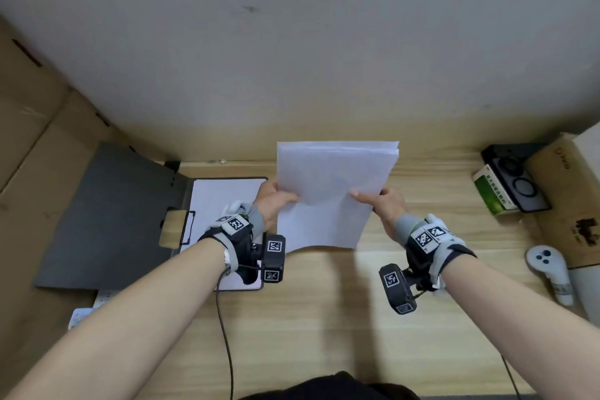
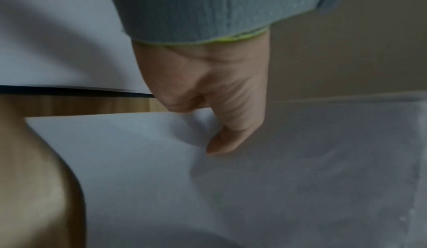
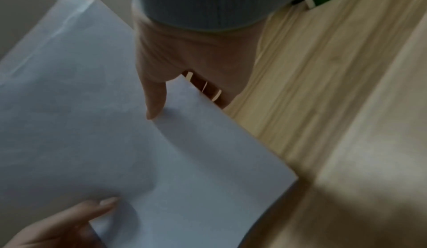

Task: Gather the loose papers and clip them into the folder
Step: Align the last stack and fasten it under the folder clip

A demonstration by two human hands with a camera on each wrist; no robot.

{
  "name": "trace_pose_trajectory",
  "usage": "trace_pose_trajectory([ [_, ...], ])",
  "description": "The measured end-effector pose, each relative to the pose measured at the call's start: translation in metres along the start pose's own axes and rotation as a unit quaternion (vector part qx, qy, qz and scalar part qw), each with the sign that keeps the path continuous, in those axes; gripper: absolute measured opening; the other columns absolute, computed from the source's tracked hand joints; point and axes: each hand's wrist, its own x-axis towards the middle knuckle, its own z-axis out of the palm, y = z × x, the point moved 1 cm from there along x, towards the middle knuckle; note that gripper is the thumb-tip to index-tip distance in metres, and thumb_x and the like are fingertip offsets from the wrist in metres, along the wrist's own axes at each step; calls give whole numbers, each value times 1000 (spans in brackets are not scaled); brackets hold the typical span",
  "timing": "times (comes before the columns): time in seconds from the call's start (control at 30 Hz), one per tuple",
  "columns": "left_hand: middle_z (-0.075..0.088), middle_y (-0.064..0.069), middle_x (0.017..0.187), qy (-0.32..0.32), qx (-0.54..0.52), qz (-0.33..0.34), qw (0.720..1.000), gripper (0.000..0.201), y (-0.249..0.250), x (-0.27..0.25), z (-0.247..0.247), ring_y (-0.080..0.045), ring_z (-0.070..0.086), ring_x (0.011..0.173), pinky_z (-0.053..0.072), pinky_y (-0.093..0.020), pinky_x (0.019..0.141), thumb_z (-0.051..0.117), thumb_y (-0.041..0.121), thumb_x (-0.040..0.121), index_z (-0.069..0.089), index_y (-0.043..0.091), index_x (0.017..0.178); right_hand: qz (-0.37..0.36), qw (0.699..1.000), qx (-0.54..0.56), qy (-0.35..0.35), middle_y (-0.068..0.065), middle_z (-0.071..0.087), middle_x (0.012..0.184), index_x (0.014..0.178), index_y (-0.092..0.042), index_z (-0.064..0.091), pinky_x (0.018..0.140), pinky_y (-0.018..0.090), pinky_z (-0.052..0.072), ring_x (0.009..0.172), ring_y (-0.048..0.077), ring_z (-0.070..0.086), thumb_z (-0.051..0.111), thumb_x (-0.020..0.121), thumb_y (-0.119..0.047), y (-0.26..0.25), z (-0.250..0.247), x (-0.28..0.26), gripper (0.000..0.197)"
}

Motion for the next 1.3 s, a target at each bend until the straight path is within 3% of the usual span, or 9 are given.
trace_pose_trajectory([
  [0.17, 71, -7, 97, 0, 34, 49, 998, 33, 8, -11, -1, -21, 65, 91, 51, -31, 82, 68, -9, 69, 70, 6, 99, -35, 999, 33, -9, 6, 77, 100, 95, -11, 73, 87, 40, 56, 94, 24, 71, 88, 57, -9, -8, 7, -11, 42],
  [0.37, 69, -10, 99, 16, 70, 26, 997, 39, -27, -20, -1, -23, 63, 91, 50, -33, 79, 71, 0, 72, 65, 3, 110, -21, 999, -21, -11, 2, 72, 87, 88, -15, 71, 73, 29, 52, 80, 18, 65, 81, 69, 5, 16, 11, -28, 30],
  [0.57, 71, -11, 104, 43, 42, 39, 997, 37, -23, -13, -4, -21, 65, 95, 50, -30, 86, 72, -4, 71, 67, -1, 108, -21, 1000, -8, -7, 8, 75, 96, 94, -12, 73, 81, 36, 55, 85, 21, 69, 85, 66, 0, 12, 17, -21, 33],
  [0.73, 65, -9, 97, 32, 87, 7, 996, 34, -42, -10, -9, -22, 59, 88, 46, -24, 67, 70, -1, 74, 65, -1, 108, -1, 999, -54, -7, 1, 72, 91, 90, -17, 68, 71, 29, 51, 83, 17, 65, 81, 71, 2, 29, 22, -25, 30],
  [0.87, 70, -9, 108, 21, 64, -11, 998, 38, -49, -1, -24, -23, 67, 98, 53, -29, 84, 73, 1, 75, 65, 1, 113, 14, 999, -38, 4, 1, 74, 86, 90, -11, 71, 58, 20, 53, 73, 14, 68, 81, 73, -2, 31, 35, -22, 21],
  [0.93, 71, -9, 110, 3, 72, -8, 997, 36, -49, 0, -31, -24, 68, 99, 55, -32, 86, 73, 4, 79, 65, 1, 114, 22, 999, -38, 8, 0, 74, 83, 86, -11, 71, 54, 19, 54, 66, 12, 69, 81, 75, -2, 31, 41, -20, 17],
  [1.07, 69, -7, 98, -12, 93, -12, 996, 22, -58, 4, -64, -18, 65, 84, 54, -17, 66, 68, 4, 86, 66, 3, 109, 46, 997, -54, 19, 5, 74, 84, 88, -11, 71, 66, 30, 57, 68, 20, 69, 81, 74, -4, 43, 63, -11, 19],
  [1.2, 70, -10, 86, 17, 122, -50, 991, 8, -75, 13, -108, -19, 65, 75, 52, -26, 68, 69, 3, 84, 67, 11, 85, 62, 995, -80, 26, 5, 74, 85, 88, -14, 71, 76, 39, 59, 74, 24, 70, 82, 74, -7, 58, 81, -4, 19],
  [1.3, 71, -14, 85, 64, 143, -85, 984, 8, -91, 19, -144, -22, 66, 69, 52, -27, 60, 69, 4, 83, 65, 11, 82, 78, 992, -97, 29, 10, 74, 92, 90, -12, 71, 80, 44, 59, 82, 29, 71, 83, 74, -7, 68, 98, 5, 20],
])
